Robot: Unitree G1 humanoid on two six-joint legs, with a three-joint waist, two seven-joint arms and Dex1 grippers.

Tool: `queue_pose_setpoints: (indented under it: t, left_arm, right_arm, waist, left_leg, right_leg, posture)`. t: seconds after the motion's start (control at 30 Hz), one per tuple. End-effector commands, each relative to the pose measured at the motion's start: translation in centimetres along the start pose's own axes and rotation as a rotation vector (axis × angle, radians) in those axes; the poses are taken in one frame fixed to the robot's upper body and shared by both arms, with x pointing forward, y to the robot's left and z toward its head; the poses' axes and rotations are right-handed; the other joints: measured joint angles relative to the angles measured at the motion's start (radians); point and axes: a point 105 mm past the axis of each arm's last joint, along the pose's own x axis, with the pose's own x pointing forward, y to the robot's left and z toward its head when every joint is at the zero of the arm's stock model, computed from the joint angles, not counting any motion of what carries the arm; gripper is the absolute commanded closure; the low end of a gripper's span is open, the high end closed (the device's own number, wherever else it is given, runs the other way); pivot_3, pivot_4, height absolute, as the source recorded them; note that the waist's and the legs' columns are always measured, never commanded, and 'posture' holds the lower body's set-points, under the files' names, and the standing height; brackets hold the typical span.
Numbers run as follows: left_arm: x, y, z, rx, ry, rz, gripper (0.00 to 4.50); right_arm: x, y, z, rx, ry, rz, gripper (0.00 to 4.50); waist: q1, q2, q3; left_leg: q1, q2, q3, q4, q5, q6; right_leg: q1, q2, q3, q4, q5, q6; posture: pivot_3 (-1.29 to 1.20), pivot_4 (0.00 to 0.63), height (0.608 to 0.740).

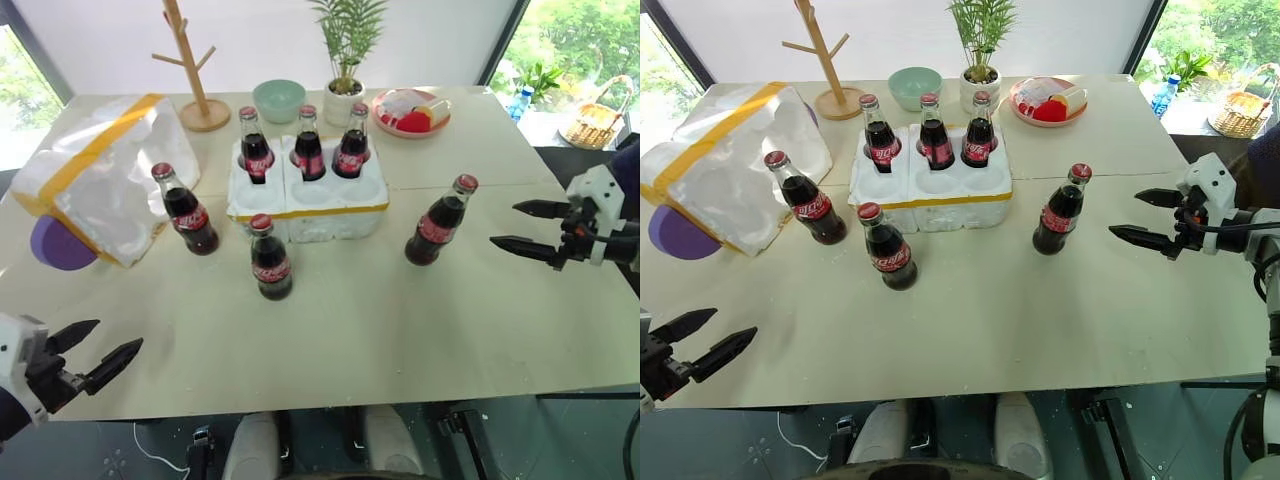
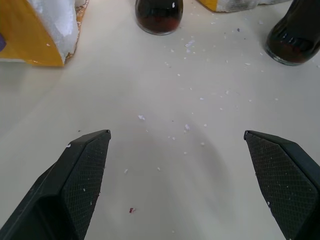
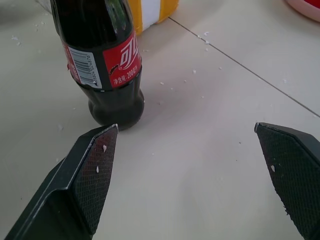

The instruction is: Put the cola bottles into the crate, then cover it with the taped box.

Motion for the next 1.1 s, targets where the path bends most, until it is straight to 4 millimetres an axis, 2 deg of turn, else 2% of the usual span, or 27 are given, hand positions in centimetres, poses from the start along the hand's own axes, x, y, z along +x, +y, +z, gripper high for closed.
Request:
queue_pose_setpoints:
  t: [0.03,0.13,0.43,0.63,0.77,0.9,1.03,1.1]
  left_arm:
    - [0.0,-0.3,0.7,0.04,-0.016,-0.008,0.01]
    - [0.2,0.4,0.8,0.02,-0.029,0.037,0.01]
    - [0.6,0.4,1.1,0.017,-0.042,0.037,0.01]
    - [1.7,0.5,2.8,0.026,-0.134,0.052,0.01]
    - [3.3,-0.4,4.8,0.053,-0.194,0.011,0.01]
    - [5.0,0.2,6.7,0.056,-0.253,0.013,0.01]
    - [7.7,0.3,7.8,0.095,-0.257,-0.032,0.01]
    - [8.8,0.7,8.1,0.103,-0.258,-0.03,0.01]
  right_arm:
    - [-0.7,-0.4,0.9,-0.029,-0.025,-0.027,0.0]
    - [-0.5,-0.1,0.7,-0.026,-0.029,-0.026,0.0]
    - [-0.4,-0.2,0.8,0.009,-0.036,-0.041,0.0]
    - [-0.8,-0.2,1.8,0.012,-0.043,-0.025,0.0]
    - [-2.4,-0.1,3.8,0.011,-0.074,0.008,0.0]
    - [-4.0,-0.2,6.9,0.029,-0.122,0.052,0.0]
    - [-5.4,2.5,11.7,0.009,-0.192,0.24,0.0]
    - [-5.6,3.8,13.4,-0.009,-0.224,0.313,0.0]
  waist:
    - [0.0,0.0,0.0]
    - [0.002,0.0,0.0]
    - [0.0,0.0,0.0]
    - [0.003,0.0,0.0]
    - [0.007,0.002,0.0]
    - [0.005,0.002,0.0]
    - [0.001,0.004,0.0]
    - [-0.001,0.004,0.0]
  left_leg:
    - [0.0,0.0,0.0,0.0,0.0,0.0]
    - [0.0,0.0,0.0,0.0,0.0,0.0]
    - [0.0,0.0,0.0,0.0,0.0,0.0]
    - [0.0,-0.001,0.0,0.0,0.0,0.0]
    - [0.0,-0.001,0.0,0.0,0.0,0.0]
    - [0.001,-0.002,0.0,0.0,0.0,0.0]
    - [0.002,-0.001,0.0,0.0,0.0,0.0]
    - [0.002,0.0,0.0,0.0,0.0,0.0]
  right_leg:
    - [0.0,0.0,0.0,0.0,0.0,0.0]
    - [0.0,0.0,0.0,0.0,0.0,0.0]
    - [0.0,0.001,0.0,0.0,0.0,0.0]
    - [0.001,0.001,0.0,0.0,0.0,0.0]
    - [0.001,0.001,0.0,0.0,0.0,0.0]
    - [0.001,0.001,0.0,0.001,0.0,0.0]
    - [0.002,0.003,0.0,0.001,0.0,0.0]
    - [0.002,0.004,0.0,0.001,0.0,0.0]
  posture:
    - [0.0,0.15,0.74]
    - [0.0,0.15,0.74]
    - [0.0,0.15,0.74]
    - [0.0,0.15,0.74]
    - [0.0,0.15,0.74]
    - [0.0,0.15,0.74]
    - [0.0,0.15,0.74]
    - [0.0,0.15,0.74]
